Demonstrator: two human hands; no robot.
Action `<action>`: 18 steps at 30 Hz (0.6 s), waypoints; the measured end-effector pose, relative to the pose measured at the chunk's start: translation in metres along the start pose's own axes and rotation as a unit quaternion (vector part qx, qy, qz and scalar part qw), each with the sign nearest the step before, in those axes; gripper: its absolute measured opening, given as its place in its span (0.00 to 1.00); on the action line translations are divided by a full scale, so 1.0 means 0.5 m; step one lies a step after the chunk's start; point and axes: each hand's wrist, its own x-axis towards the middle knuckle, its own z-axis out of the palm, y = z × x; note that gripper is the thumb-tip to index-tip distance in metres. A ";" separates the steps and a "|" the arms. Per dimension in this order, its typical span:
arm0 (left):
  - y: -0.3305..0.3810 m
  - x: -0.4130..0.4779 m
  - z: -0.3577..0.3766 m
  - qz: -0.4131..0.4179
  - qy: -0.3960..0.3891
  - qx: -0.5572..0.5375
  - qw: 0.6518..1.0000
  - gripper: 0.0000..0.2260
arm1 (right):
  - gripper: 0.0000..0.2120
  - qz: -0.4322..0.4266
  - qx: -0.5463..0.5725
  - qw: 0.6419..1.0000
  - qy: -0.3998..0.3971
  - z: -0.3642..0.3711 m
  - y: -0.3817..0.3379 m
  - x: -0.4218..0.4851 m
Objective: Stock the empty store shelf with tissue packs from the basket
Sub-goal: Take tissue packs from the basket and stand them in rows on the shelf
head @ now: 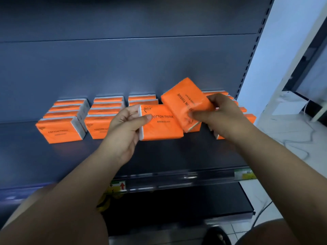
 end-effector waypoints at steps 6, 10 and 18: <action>-0.027 0.023 0.006 0.008 -0.035 0.000 0.999 0.21 | 0.41 -0.014 -0.089 0.994 -0.057 -0.012 0.015 0.026; -0.043 0.025 0.018 0.016 -0.058 0.044 0.997 0.21 | 0.53 -0.115 -0.270 0.947 -0.131 -0.020 0.027 0.038; -0.028 0.036 -0.028 0.026 -0.047 0.062 0.997 0.20 | 0.29 -0.214 -0.399 0.890 -0.052 -0.003 0.004 0.058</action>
